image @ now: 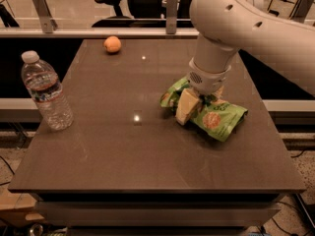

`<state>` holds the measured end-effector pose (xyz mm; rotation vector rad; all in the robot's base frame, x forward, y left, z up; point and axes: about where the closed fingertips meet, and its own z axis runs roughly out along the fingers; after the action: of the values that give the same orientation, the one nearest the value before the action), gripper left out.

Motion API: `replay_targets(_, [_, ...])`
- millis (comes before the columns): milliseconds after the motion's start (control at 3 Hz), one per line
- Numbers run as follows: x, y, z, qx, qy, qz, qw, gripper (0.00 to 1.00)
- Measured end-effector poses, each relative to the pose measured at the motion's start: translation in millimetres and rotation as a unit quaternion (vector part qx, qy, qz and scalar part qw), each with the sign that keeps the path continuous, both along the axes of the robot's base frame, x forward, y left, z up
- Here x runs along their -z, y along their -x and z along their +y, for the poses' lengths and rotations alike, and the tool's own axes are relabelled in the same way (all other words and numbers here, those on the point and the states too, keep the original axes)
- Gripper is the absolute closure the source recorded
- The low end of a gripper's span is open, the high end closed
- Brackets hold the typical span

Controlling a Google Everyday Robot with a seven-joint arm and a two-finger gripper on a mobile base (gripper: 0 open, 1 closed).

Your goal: Move green rice chip bag near orange

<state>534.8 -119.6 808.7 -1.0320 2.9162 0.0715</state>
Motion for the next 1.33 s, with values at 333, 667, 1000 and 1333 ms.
replay_targets(333, [-4.0, 0.0, 0.0, 0.0, 0.0, 0.0, 1.0, 0.64])
replay_targets(667, [-7.2, 0.0, 0.1, 0.0, 0.0, 0.0, 1.0, 0.87])
replay_targets(1000, [-8.4, -0.1, 0.1, -0.001, 0.0, 0.0, 1.0, 1.0])
replay_targets(1333, [-26.7, -6.4, -2.5, -0.024, 0.003, -0.011, 0.9997, 1.0])
